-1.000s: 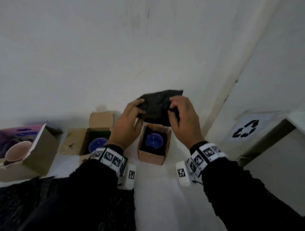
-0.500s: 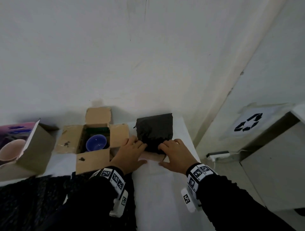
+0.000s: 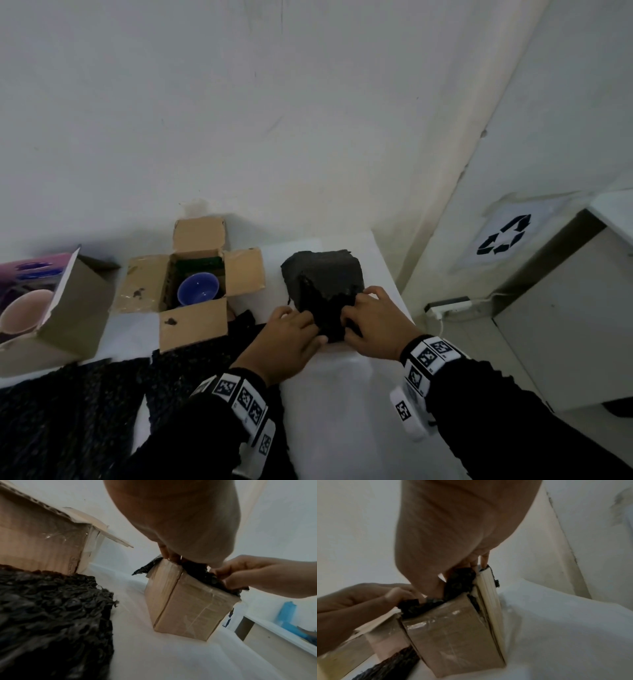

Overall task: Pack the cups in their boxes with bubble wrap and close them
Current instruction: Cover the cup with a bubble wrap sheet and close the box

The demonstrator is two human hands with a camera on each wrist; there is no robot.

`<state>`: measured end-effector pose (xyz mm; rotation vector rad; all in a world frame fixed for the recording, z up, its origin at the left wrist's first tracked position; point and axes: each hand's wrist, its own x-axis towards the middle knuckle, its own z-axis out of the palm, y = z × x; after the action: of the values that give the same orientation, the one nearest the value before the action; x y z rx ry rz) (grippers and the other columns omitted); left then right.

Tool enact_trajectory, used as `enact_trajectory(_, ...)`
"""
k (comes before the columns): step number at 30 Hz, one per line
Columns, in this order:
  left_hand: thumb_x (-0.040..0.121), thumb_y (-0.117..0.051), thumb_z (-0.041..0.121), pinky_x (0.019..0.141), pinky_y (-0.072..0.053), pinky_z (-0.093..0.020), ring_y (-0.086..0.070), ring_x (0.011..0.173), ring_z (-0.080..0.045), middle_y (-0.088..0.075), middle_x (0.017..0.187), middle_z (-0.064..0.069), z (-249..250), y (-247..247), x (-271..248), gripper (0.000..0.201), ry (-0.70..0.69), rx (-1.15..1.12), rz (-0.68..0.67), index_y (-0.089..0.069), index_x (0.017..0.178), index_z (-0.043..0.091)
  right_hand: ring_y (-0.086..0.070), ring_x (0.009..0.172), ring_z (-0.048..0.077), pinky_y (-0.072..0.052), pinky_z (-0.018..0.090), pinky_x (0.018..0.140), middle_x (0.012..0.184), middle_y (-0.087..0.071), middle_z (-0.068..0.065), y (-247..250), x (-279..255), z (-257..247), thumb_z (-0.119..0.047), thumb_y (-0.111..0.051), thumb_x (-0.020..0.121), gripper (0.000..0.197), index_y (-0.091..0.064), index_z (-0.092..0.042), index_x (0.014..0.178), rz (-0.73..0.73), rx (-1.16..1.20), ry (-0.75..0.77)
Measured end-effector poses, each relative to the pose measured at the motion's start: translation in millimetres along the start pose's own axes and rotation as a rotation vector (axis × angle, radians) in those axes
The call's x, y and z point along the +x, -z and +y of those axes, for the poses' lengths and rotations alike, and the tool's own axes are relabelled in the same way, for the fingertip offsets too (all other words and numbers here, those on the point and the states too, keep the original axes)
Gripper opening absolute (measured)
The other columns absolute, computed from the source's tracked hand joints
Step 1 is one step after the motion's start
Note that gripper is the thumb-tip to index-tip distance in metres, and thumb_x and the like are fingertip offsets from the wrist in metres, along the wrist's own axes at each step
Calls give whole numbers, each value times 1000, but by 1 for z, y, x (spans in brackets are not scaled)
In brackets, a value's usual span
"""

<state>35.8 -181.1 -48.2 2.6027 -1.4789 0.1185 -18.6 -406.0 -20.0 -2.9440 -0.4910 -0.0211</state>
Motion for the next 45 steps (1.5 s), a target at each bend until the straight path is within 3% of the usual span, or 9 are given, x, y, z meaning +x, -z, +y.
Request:
enact_trajectory(5, 100, -15, 55, 110, -19, -39, -61, 77, -10, -66, 75, 9, 10, 18, 13, 57, 38, 62, -45, -61, 78, 28, -38, 97, 15, -26, 41, 93, 76, -58, -8, 8, 3, -3, -59, -31, 91, 55, -70, -24, 73, -49, -165, 2)
enact_trajectory(10, 98, -22, 54, 101, -28, -45, -60, 89, -16, -68, 80, 7, 15, 12, 9, 54, 65, 57, -31, -63, 81, 24, -52, 83, 23, -32, 45, 95, 83, -60, 0, -1, -7, -13, -46, -25, 96, 42, -54, -17, 91, -91, -114, 1)
enact_trajectory(17, 92, -26, 58, 101, -27, -49, -48, 109, -21, -59, 97, 6, 18, 11, 5, 58, 117, 113, -134, -73, 83, 26, -49, 111, 17, -10, 45, 105, 104, -66, -3, -12, -8, -24, -66, 2, 86, 81, -66, -24, 101, -205, -27, -119)
enact_trajectory(21, 90, -10, 61, 115, -2, -55, -37, 129, -12, -65, 111, 14, 12, 19, 9, 71, 123, 50, -268, -69, 111, 29, -47, 109, 13, -20, 40, 92, 102, -60, -12, -7, -7, -20, -54, -27, 97, 45, -65, -30, 96, -91, 36, -209)
enact_trajectory(26, 97, -25, 53, 99, -43, -38, -61, 93, -8, -68, 95, 9, 5, 31, 10, 53, 136, -242, 17, -70, 98, 25, -52, 94, 19, -42, 40, 84, 101, -57, -3, 3, 18, -4, -40, -57, 89, 20, -54, -25, 102, 451, 327, -470)
enact_trajectory(28, 96, -41, 49, 77, -51, -36, -59, 83, -9, -65, 89, 8, -1, 28, 8, 38, 224, -389, 207, -69, 94, 24, -53, 113, 27, -44, 48, 96, 124, -56, 7, 6, 41, 7, -49, -50, 93, 46, -46, -19, 128, 315, 475, -641)
enact_trajectory(31, 93, -52, 43, 86, -44, -26, -52, 96, -10, -58, 99, 6, -15, 23, 9, 27, 355, -423, 359, -67, 101, 22, -46, 129, 32, -37, 49, 106, 141, -50, 10, 1, 69, 21, -59, -45, 92, 69, -34, -16, 145, 67, 576, -807)
enact_trajectory(37, 95, -46, 53, 103, -40, -38, -48, 125, -21, -45, 141, -4, -40, 24, 41, 69, 894, -1046, 17, -22, 150, 19, -59, 102, 25, -46, 48, 92, 102, -69, -2, -17, 71, 28, -20, -69, 84, 25, -68, -25, 109, 429, 482, -689)
enact_trajectory(45, 90, -68, 23, 80, -51, -20, -62, 93, -12, -62, 103, 2, -42, 26, 79, 46, 812, -957, 488, -50, 132, 20, -51, 91, 17, -44, 27, 80, 97, -58, 1, -12, 46, 15, -7, -55, 83, 42, -60, -15, 124, 624, 433, -231)
